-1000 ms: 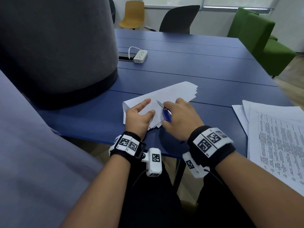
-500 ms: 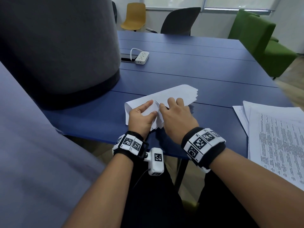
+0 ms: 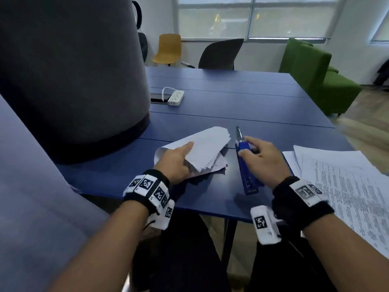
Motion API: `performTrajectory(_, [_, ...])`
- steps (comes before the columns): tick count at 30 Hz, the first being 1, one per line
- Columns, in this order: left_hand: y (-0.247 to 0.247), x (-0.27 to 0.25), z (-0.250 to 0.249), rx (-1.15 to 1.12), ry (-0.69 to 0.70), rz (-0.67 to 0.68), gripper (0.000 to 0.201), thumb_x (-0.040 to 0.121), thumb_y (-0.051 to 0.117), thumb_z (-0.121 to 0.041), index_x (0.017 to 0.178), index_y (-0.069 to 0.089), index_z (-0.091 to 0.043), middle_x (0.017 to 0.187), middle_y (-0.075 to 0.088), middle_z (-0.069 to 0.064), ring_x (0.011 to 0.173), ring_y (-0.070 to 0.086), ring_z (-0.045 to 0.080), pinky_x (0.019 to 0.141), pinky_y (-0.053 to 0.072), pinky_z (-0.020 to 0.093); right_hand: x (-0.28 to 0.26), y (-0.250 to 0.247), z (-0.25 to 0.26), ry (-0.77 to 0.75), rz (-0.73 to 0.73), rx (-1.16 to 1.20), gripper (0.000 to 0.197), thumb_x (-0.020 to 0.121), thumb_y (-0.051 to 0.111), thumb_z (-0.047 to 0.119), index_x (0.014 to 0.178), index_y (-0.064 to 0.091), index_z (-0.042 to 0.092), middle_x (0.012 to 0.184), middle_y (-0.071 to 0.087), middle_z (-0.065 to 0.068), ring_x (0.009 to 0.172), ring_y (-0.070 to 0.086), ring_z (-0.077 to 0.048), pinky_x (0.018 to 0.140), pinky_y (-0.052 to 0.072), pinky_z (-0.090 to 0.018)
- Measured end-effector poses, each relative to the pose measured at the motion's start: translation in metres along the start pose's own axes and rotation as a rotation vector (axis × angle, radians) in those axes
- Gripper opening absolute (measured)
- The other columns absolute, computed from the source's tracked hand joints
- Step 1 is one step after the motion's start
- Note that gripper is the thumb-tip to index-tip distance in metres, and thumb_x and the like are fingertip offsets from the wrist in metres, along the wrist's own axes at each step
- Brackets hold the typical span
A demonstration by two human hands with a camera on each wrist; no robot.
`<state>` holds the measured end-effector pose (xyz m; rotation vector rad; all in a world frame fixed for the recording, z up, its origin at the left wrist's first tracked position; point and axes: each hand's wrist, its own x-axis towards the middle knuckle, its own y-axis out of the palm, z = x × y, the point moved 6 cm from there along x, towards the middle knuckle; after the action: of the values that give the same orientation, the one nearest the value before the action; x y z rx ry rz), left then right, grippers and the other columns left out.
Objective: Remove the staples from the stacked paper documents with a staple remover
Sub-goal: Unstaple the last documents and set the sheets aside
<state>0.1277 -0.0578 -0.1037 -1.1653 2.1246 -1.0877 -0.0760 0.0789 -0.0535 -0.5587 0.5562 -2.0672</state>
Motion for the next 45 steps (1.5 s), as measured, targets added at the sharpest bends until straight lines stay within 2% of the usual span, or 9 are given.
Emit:
performTrajectory(4, [-0.051,-0.007,-0.024,0.37,-0.06,-0.203,0.04,0.097,0.048,-0.031,0.129,0.058,-0.051,0.127,0.065,0.011,0.113,0.061,0.042,0.093,0.053,0.045,-0.007,-0.009,-0.007,-0.013,0.023,0.068,0.02,0.095,0.05,0.014,0.106,0.067,0.017,0.093,0.071,-0.006,0.089,0.064,-0.028,0.083,0.051,-0.041])
performTrajectory(7, [-0.079,-0.013,-0.051,0.607,-0.052,-0.239,0.028,0.103,0.039,-0.04,0.123,0.059,-0.042,0.116,0.065,0.01,0.105,0.064,0.041,0.081,0.048,0.042,-0.016,-0.008,-0.002,-0.038,0.109,0.113,0.019,0.097,0.049,0.014,0.098,0.061,0.029,0.095,0.071,-0.01,0.089,0.064,-0.029,0.082,0.052,-0.042])
performTrajectory(11, [-0.12,-0.014,-0.065,0.69,-0.182,-0.252,0.048,0.102,0.032,-0.06,0.12,0.063,-0.028,0.118,0.056,0.013,0.115,0.057,0.04,0.094,0.044,0.051,-0.03,-0.013,0.012,-0.105,0.112,0.195,0.031,0.1,0.05,0.022,0.117,0.056,0.048,0.095,0.07,-0.007,0.086,0.065,-0.029,0.083,0.055,-0.048])
performTrajectory(15, [-0.13,-0.025,-0.09,0.121,0.084,-0.22,0.047,0.098,0.053,-0.054,0.083,0.069,-0.013,0.093,0.07,0.009,0.096,0.068,0.034,0.08,0.053,0.043,-0.047,-0.009,0.028,-0.201,0.118,0.257,0.038,0.101,0.051,0.026,0.129,0.053,0.052,0.106,0.07,0.001,0.092,0.067,-0.023,0.087,0.055,-0.051])
performTrajectory(19, [-0.107,-0.049,-0.103,-0.437,0.22,-0.151,0.02,0.104,0.056,-0.025,0.113,0.071,-0.014,0.105,0.078,0.002,0.098,0.074,0.023,0.091,0.059,0.047,-0.067,0.0,0.049,-0.26,0.145,0.252,0.039,0.1,0.049,0.038,0.136,0.049,0.053,0.117,0.069,0.017,0.103,0.067,-0.008,0.094,0.055,-0.042])
performTrajectory(22, [-0.081,-0.064,-0.103,-0.842,0.183,-0.063,0.025,0.105,0.05,-0.009,0.125,0.064,-0.004,0.118,0.074,0.017,0.11,0.07,0.037,0.1,0.054,0.054,-0.08,-0.005,0.057,-0.281,0.118,0.285,0.041,0.097,0.049,0.043,0.138,0.051,0.049,0.125,0.066,0.023,0.113,0.064,-0.003,0.099,0.053,-0.038])
performTrajectory(25, [-0.068,-0.083,-0.104,-1.038,0.156,-0.058,0.027,0.103,0.048,-0.003,0.127,0.062,-0.003,0.118,0.074,0.018,0.107,0.071,0.037,0.092,0.06,0.046,-0.096,-0.015,0.058,-0.293,0.065,0.282,0.039,0.096,0.061,0.037,0.134,0.056,0.048,0.115,0.067,0.027,0.102,0.067,-0.002,0.089,0.058,-0.034])
performTrajectory(39, [-0.067,-0.131,-0.12,-0.698,0.318,-0.215,0.02,0.079,0.066,-0.016,0.092,0.077,-0.026,0.092,0.08,0.003,0.091,0.076,0.027,0.088,0.058,0.058,-0.135,-0.039,0.072,-0.386,-0.003,0.081,0.046,0.09,0.069,0.02,0.133,0.064,0.037,0.114,0.071,0.021,0.068,0.052,0.022,0.079,0.036,0.001])
performTrajectory(45, [-0.063,-0.13,-0.119,-0.669,0.273,-0.191,0.015,0.081,0.068,-0.012,0.092,0.078,-0.015,0.089,0.08,0.006,0.089,0.077,0.03,0.086,0.058,0.06,-0.139,-0.04,0.071,-0.375,-0.016,0.081,0.044,0.092,0.068,0.022,0.134,0.063,0.035,0.12,0.067,0.025,0.106,0.06,0.013,0.098,0.046,-0.012])
